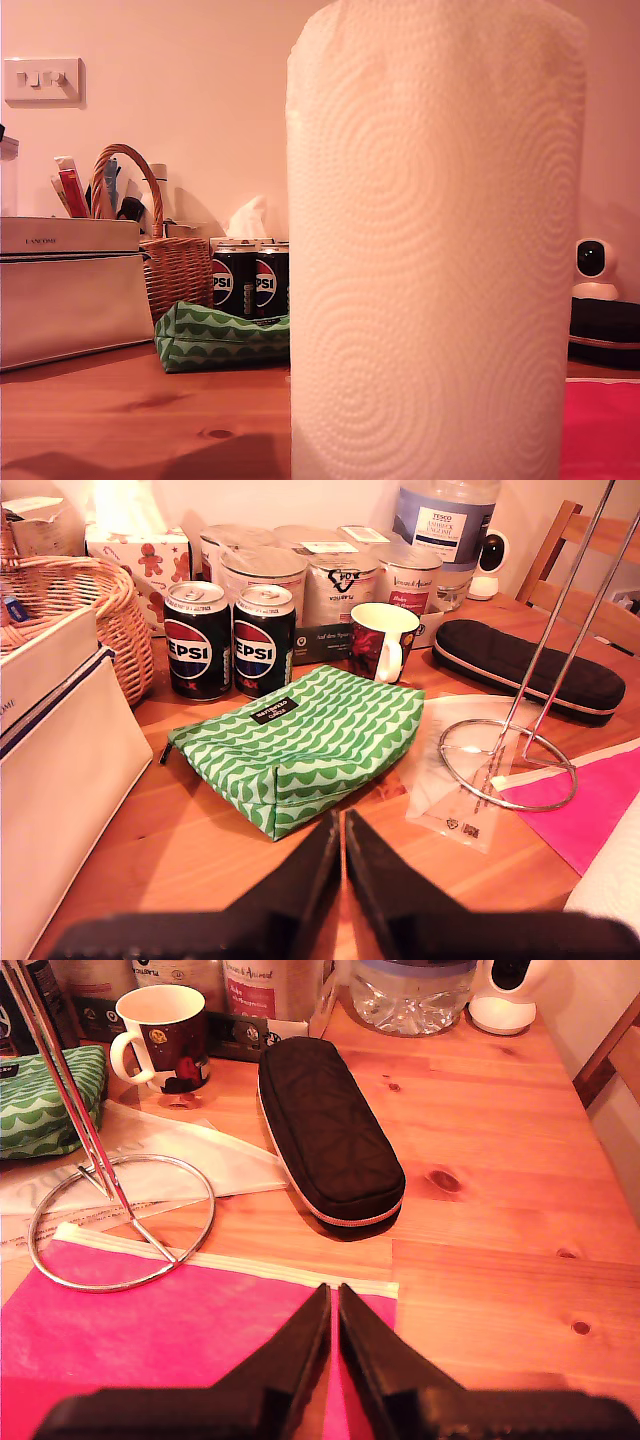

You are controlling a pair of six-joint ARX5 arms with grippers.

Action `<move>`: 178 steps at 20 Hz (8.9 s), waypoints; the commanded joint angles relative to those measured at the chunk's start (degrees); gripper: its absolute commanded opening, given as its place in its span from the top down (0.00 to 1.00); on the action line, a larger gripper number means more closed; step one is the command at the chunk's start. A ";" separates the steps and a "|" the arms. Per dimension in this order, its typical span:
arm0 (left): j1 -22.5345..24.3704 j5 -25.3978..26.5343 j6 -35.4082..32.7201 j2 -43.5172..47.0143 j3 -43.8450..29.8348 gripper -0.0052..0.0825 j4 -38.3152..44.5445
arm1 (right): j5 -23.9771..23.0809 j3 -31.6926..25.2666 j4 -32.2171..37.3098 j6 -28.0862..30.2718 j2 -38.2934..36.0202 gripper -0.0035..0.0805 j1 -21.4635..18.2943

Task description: Insert the paper towel roll into the metallic stand.

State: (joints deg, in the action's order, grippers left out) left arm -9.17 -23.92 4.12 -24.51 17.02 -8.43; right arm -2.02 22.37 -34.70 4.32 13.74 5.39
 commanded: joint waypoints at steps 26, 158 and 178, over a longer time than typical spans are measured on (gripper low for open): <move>-10.40 -17.86 -17.09 -6.08 16.11 0.97 -11.08 | 16.13 -0.92 9.33 -2.75 0.33 0.97 0.22; -36.30 9.42 -47.63 -45.13 56.33 0.97 -39.58 | 30.14 9.99 89.42 6.01 98.33 0.72 8.83; -34.42 9.40 -47.60 -45.13 56.33 0.97 -39.58 | 30.18 9.99 87.78 7.72 98.23 0.97 10.67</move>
State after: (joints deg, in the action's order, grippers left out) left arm -43.97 -14.26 -43.72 -69.91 72.55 -48.86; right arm 27.90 32.03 53.23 12.05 112.92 15.16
